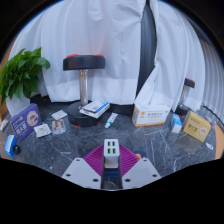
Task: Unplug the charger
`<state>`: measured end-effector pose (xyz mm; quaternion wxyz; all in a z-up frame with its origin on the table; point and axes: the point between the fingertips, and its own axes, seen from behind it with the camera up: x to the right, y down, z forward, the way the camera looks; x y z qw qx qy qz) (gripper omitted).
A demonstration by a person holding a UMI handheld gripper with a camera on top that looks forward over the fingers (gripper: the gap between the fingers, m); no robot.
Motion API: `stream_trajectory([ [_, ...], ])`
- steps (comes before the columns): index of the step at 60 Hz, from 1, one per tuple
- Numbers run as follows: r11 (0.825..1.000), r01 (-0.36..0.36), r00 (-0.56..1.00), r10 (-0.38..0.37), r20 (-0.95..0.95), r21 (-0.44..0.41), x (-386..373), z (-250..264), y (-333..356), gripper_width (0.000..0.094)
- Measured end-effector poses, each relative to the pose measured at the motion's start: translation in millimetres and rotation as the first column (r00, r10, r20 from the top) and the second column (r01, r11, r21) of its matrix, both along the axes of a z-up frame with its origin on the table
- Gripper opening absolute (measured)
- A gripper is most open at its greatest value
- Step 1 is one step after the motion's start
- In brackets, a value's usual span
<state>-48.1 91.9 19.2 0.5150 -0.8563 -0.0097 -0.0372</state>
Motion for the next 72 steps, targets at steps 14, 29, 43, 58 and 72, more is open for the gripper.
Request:
stream_trajectory([
  [14, 1.000, -0.021, 0.999, 0.020, -0.040, -0.019, -1.7, 11.1, -0.8, 0.0076],
  [29, 0.897, -0.029, 0.996, 0.065, -0.066, 0.441, 28.3, 291.6, -4.5, 0.0074],
  [43, 0.986, 0.005, 0.993, 0.015, -0.120, 0.168, 110.7, 138.2, -12.2, 0.0076],
  [58, 0.994, 0.018, 0.960, -0.047, -0.275, -0.107, 167.6, -16.4, -19.2, 0.0157],
  [72, 0.991, 0.048, 0.982, -0.070, -0.175, -0.127, 227.8, -27.5, -13.9, 0.0633],
])
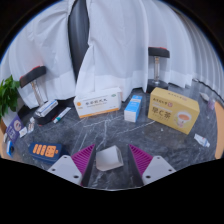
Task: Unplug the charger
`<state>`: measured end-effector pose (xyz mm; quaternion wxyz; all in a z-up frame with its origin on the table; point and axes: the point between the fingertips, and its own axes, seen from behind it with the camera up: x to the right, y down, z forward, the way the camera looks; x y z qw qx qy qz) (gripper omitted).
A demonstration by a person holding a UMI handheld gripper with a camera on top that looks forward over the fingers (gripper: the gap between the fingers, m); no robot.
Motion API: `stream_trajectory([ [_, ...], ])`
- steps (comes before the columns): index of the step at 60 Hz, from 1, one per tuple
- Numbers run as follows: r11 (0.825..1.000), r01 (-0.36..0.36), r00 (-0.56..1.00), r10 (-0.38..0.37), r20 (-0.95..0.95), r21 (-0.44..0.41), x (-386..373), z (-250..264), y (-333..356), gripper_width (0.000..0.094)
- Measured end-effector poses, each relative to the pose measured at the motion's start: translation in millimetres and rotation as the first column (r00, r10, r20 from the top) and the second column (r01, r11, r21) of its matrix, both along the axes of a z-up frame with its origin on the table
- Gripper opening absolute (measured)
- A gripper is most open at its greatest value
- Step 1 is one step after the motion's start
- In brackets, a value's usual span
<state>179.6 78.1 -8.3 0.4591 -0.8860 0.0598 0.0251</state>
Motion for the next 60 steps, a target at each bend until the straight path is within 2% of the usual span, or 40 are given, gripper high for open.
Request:
stream_trajectory([
  [6, 1.000, -0.006, 0.997, 0.006, 0.083, 0.006, 22.1, 12.5, -6.1, 0.0867],
  [23, 0.997, -0.065, 0.972, 0.052, 0.227, 0.049, 10.5, 100.5, -93.1, 0.0856],
  [38, 0.992, -0.032, 0.964, -0.001, 0.264, 0.119, -29.6, 175.0, -228.1, 0.0851],
  [49, 0.991, -0.014, 0.959, -0.025, 0.284, 0.133, -55.2, 198.6, -314.4, 0.0852],
  [60, 0.989, 0.007, 0.960, -0.047, 0.275, 0.146, -65.2, 212.5, -360.0, 0.0851],
])
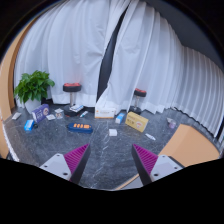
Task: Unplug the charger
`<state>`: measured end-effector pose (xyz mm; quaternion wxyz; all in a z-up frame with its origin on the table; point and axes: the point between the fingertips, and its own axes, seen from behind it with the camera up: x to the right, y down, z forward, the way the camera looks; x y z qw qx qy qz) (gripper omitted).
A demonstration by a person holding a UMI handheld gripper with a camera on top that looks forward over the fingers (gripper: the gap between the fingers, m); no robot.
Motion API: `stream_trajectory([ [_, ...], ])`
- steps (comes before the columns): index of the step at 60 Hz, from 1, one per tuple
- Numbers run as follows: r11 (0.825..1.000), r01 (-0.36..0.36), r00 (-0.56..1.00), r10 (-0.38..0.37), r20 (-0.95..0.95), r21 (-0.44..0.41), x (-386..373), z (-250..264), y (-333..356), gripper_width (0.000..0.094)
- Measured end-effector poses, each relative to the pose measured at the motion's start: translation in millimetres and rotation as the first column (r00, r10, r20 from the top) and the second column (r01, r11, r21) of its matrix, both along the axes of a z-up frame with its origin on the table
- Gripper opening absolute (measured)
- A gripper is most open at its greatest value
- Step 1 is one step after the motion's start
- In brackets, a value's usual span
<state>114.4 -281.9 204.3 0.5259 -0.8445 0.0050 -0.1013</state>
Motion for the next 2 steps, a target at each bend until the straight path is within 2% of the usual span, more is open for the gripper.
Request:
stream_trajectory([
  [2, 1.000, 0.002, 1.000, -0.002, -0.004, 0.007, -2.0, 3.2, -3.7, 0.0854],
])
